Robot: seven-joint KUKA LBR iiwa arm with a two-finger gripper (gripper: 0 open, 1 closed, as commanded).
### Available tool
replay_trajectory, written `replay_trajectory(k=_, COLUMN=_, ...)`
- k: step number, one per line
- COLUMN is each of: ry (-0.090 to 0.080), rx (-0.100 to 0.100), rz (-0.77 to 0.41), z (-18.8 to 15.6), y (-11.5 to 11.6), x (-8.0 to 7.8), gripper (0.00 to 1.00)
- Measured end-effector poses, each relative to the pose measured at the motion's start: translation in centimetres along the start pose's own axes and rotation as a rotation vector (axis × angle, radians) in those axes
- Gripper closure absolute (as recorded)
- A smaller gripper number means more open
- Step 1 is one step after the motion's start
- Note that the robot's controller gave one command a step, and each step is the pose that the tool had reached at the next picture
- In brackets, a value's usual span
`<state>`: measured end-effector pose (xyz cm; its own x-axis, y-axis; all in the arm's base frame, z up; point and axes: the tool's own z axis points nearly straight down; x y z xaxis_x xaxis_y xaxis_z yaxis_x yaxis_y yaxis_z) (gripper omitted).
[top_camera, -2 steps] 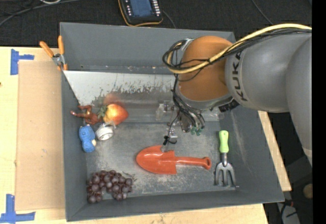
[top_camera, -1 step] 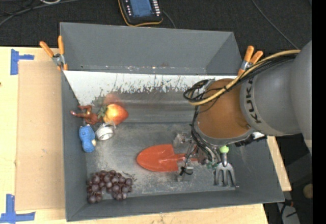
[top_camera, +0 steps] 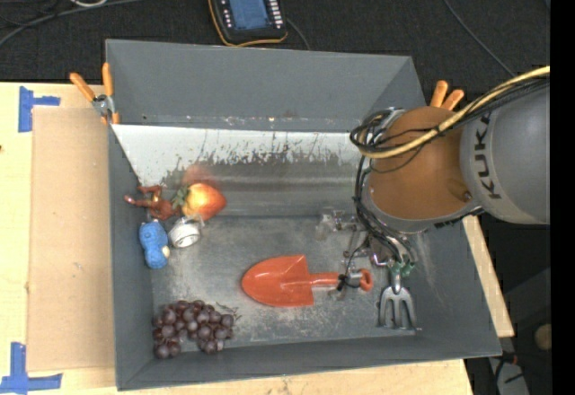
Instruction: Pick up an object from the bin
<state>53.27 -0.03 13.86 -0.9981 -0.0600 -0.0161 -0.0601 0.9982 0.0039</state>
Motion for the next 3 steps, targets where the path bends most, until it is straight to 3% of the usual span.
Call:
replay_trajectory(k=1, ry=0.03, rx=0.002, rz=0.099, z=6.3, y=0.6, x=0.7, gripper=0.0)
replay_trajectory(k=2, ry=0.003, rx=0.0, rz=0.052, z=6.9, y=2.5, x=1.1, gripper=0.0)
replay_trajectory(k=3, ry=0.023, rx=0.002, rz=0.092, z=6.4, y=0.9, x=0.7, gripper=1.0)
